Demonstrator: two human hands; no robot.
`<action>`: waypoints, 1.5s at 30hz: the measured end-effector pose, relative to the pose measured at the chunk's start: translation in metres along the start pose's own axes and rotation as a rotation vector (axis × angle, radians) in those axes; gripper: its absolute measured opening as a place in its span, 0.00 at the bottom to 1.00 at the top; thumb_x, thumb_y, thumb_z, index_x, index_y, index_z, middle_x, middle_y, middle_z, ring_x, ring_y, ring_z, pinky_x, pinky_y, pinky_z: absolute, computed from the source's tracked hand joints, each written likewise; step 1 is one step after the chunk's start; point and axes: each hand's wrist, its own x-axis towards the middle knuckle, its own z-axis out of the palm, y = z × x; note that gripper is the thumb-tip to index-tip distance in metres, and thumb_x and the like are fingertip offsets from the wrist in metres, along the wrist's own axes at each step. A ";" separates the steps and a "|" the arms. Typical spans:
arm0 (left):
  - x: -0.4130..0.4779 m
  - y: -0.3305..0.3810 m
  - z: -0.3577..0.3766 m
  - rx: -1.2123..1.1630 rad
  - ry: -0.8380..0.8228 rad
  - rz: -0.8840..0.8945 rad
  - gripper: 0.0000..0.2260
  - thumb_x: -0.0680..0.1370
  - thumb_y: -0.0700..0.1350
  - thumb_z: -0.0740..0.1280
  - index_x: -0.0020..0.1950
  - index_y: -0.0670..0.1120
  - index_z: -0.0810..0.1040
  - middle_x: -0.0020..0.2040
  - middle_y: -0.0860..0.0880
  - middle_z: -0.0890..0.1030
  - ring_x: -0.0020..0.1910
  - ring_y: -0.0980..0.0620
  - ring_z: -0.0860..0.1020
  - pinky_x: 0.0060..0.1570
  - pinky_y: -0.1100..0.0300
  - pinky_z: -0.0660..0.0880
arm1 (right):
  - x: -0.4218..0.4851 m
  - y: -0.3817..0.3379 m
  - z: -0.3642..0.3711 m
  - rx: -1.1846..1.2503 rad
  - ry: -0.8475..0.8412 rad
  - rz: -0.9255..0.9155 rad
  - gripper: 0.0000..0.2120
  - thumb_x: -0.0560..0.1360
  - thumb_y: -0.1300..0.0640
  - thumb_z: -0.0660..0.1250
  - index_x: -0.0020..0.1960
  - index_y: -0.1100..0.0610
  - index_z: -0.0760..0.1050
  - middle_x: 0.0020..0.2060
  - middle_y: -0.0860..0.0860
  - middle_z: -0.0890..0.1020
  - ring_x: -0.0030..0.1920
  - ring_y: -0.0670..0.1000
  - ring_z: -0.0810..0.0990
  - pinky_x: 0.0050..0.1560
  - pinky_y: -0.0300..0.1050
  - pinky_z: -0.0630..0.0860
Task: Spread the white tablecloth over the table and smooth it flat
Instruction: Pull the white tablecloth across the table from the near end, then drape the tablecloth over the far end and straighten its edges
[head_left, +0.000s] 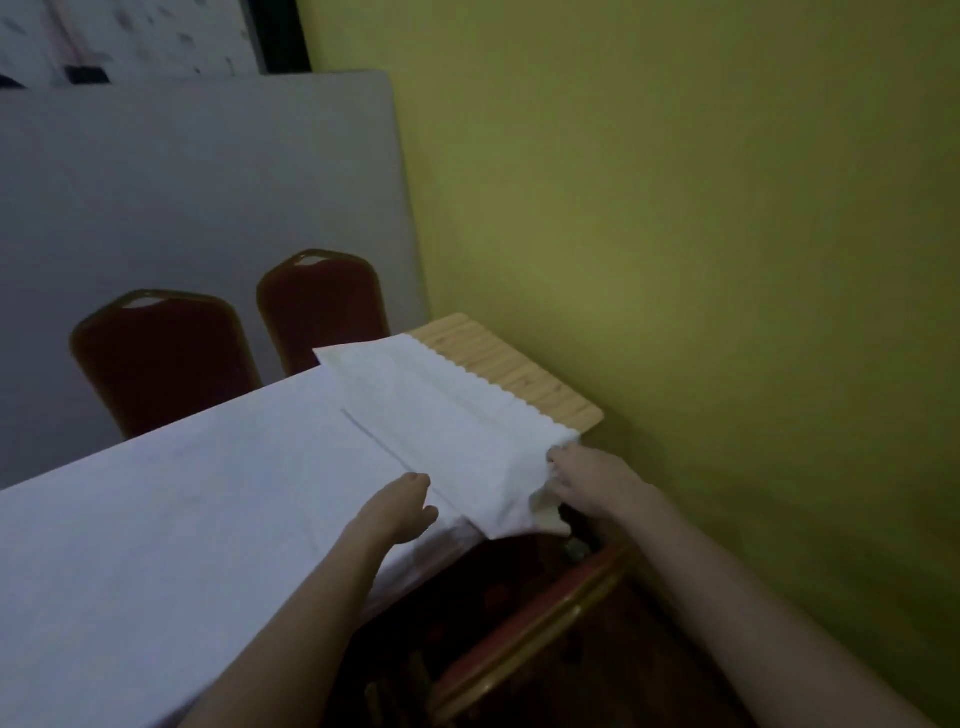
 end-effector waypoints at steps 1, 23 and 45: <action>0.006 0.010 0.004 0.003 -0.010 0.012 0.20 0.80 0.46 0.58 0.70 0.39 0.64 0.72 0.42 0.66 0.69 0.45 0.68 0.65 0.53 0.66 | -0.003 0.013 0.002 0.027 -0.003 0.002 0.14 0.77 0.52 0.58 0.59 0.58 0.69 0.57 0.57 0.75 0.54 0.59 0.77 0.49 0.54 0.76; 0.195 0.047 0.071 -0.075 -0.086 -0.229 0.30 0.80 0.48 0.57 0.77 0.38 0.48 0.78 0.38 0.46 0.77 0.42 0.46 0.75 0.50 0.52 | 0.222 0.171 0.010 -0.093 -0.346 -0.162 0.20 0.77 0.51 0.58 0.67 0.58 0.67 0.65 0.54 0.71 0.61 0.56 0.74 0.56 0.51 0.73; 0.214 0.131 0.128 -0.207 0.114 -1.039 0.27 0.54 0.60 0.71 0.45 0.46 0.73 0.43 0.45 0.74 0.40 0.43 0.74 0.32 0.52 0.72 | 0.399 0.130 0.107 0.379 -0.327 -0.103 0.27 0.73 0.58 0.68 0.69 0.60 0.62 0.64 0.59 0.66 0.58 0.60 0.72 0.53 0.51 0.75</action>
